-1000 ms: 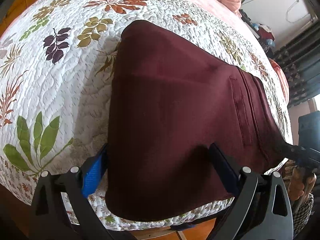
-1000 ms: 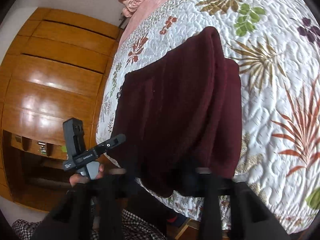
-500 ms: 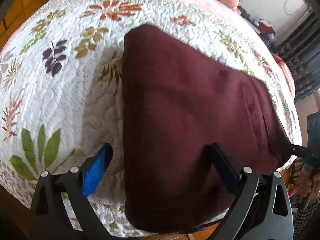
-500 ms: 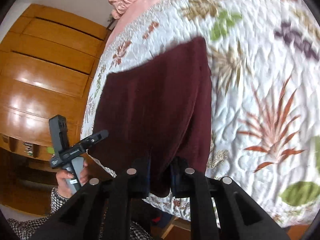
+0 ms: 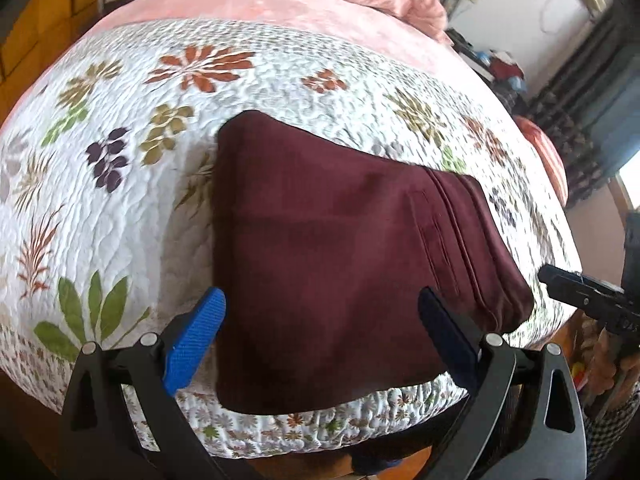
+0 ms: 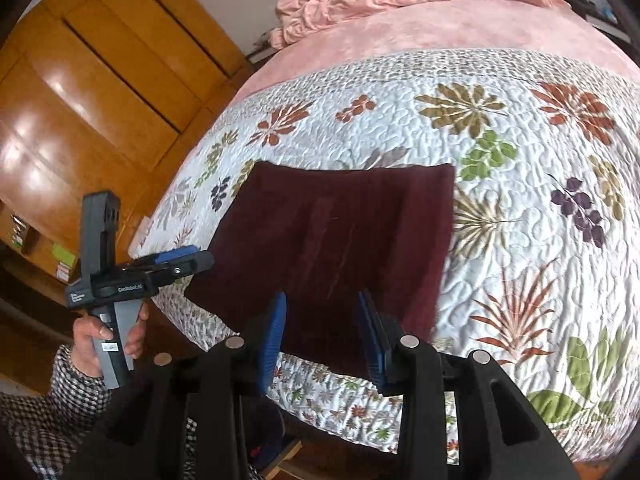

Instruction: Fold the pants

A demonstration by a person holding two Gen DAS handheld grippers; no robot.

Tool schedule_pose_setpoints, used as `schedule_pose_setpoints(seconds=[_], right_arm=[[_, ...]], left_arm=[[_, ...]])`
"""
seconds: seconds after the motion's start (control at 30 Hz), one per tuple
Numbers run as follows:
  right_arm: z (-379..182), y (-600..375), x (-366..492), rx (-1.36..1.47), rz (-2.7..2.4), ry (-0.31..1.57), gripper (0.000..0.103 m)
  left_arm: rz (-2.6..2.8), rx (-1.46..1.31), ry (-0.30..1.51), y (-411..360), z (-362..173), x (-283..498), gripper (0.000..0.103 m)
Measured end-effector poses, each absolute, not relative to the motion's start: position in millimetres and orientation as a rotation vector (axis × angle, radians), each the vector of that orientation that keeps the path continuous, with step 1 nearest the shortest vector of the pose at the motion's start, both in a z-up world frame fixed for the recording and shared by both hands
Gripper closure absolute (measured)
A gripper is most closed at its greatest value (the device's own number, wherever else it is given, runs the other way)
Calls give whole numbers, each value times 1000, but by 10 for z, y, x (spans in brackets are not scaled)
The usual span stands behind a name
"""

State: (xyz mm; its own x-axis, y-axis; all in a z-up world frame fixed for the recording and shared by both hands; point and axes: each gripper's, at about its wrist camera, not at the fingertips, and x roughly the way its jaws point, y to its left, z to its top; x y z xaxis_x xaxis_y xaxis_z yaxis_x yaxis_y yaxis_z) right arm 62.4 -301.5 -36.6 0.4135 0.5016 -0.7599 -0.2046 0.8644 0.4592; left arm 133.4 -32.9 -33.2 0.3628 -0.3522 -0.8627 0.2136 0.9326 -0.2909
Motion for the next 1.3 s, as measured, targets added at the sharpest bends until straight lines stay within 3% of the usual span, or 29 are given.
schedule_pose_setpoints(seconds=[0.13, 0.27, 0.5, 0.53, 0.63, 0.7, 0.8, 0.93, 1.3], right_arm=[[-600, -2947, 655, 302, 426, 1127, 66], [-872, -3016, 667, 333, 394, 1160, 76], [-776, -3020, 666, 330, 391, 1143, 75], [-721, -3015, 657, 331, 395, 1131, 73], [-539, -3100, 658, 358, 386, 1074, 55], [-469, -3176, 680, 367, 375, 1053, 54], [-426, -3349, 741, 425, 389, 1045, 44], [-498, -3523, 831, 499, 425, 1061, 25], [-1190, -3627, 1222, 700, 564, 1206, 20]], left_arm=[[-334, -30, 1148, -427, -487, 1307, 6], [-312, 94, 1153, -507, -685, 1300, 6], [-302, 55, 1135, -451, -572, 1289, 5], [-307, 42, 1128, -431, -520, 1276, 5], [-303, 30, 1099, -388, -376, 1252, 5], [-306, 42, 1087, -372, -299, 1255, 5], [-311, 55, 1067, -331, -201, 1270, 5], [-325, 50, 1063, -268, -174, 1315, 5], [-473, -243, 1312, 301, -836, 1777, 5]])
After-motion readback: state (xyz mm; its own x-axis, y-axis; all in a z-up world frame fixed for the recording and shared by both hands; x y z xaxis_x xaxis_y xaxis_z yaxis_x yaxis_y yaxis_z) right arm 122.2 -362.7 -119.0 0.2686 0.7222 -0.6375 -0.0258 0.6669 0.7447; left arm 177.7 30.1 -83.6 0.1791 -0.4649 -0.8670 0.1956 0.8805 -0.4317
